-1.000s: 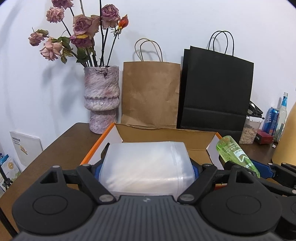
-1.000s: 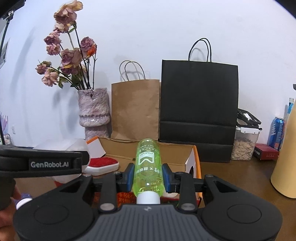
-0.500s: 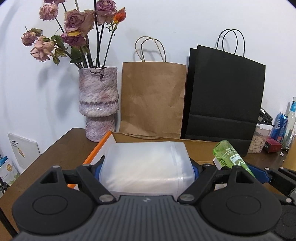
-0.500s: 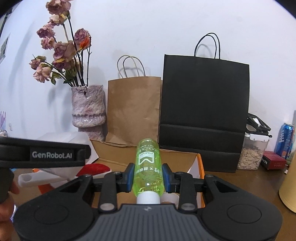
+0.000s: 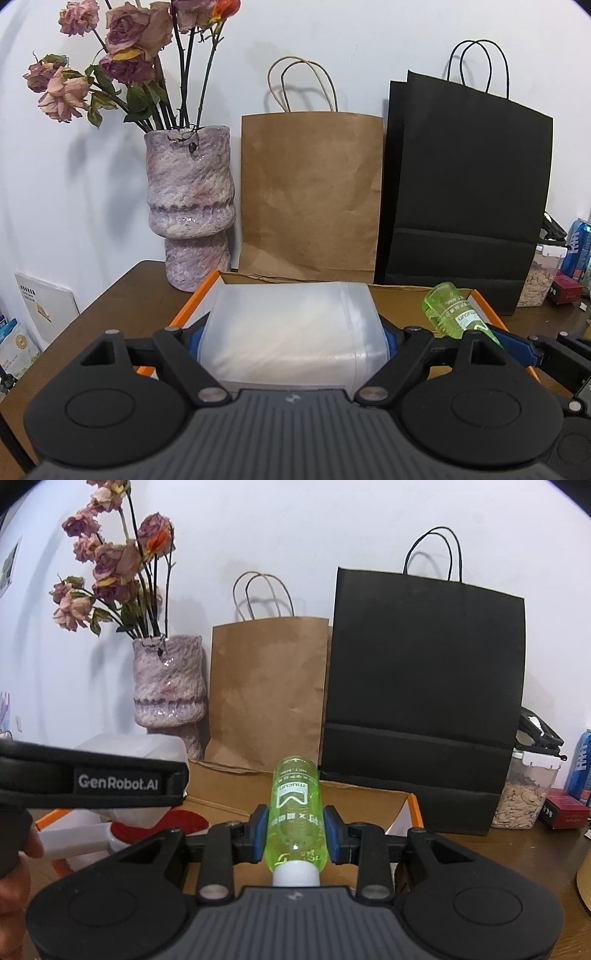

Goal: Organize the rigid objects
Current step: 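Open the left gripper to drop the plastic box while the right gripper releases the green bottle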

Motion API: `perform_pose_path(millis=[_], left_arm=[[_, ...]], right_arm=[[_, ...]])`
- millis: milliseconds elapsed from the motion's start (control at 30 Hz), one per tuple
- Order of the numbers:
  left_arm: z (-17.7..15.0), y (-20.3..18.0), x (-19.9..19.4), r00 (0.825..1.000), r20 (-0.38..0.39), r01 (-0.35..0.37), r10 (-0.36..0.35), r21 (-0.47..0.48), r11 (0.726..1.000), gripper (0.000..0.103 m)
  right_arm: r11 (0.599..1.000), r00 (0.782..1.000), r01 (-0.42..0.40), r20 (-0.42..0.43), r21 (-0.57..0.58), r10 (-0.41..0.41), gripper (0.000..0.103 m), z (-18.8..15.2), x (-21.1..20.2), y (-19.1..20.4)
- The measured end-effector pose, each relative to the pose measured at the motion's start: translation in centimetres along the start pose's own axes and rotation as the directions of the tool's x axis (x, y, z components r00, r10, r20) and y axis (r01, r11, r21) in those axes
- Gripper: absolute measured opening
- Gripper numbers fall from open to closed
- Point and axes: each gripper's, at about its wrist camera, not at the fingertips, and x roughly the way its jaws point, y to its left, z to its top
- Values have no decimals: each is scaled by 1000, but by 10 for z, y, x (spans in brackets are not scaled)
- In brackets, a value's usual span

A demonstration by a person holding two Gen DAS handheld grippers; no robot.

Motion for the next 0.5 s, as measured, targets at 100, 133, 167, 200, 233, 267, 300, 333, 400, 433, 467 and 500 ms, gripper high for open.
perform_pose_path(millis=[100,133,167,200,233,267,300,333,400,433,467,500], left_arm=[[0,0,4,1000,0,-1,1,10,1000,84],[1,0,5,1000,0,-1,1,12,1000,84],[1,0,5,1000,-1,1,-1,18,1000,84],[1,-1,5,1000,0,3,-3,24,1000,84],[1,-1,4,1000,4,-1,1,29,1000,84],[1,-2,2,1000,8,-11,11,36,999,91],[1,-3,1,1000,11,-17,17,42,999,98],[2,-3,-1,1000,19,-23,22,44,999,103],[2,-4,-5,999,28,-29,28,45,999,103],[3,-3,-6,999,27,-28,27,43,999,103],[3,-3,-6,999,26,-29,28,39,999,103],[3,-3,-6,999,25,-29,29,38,999,103]], right_arm=[[1000,1000,-2,-13,-11,1,30,-1,5,2],[1000,1000,-3,-16,-14,3,30,-1,6,2],[1000,1000,-5,-21,-17,4,30,-1,7,3],[1000,1000,-6,-26,-19,5,31,-2,8,3],[1000,999,-6,-35,-17,6,31,-3,9,3],[1000,999,-7,-48,-11,7,31,-3,10,2],[1000,998,-7,-54,-6,6,33,-4,11,2],[1000,999,-4,-52,-2,4,53,-4,10,1],[1000,999,14,-48,7,-14,100,-4,8,0],[1000,999,25,-30,11,-25,103,-4,6,-1],[999,999,36,-4,10,-36,103,-5,2,-1],[999,999,42,-2,4,-42,103,-4,1,0]])
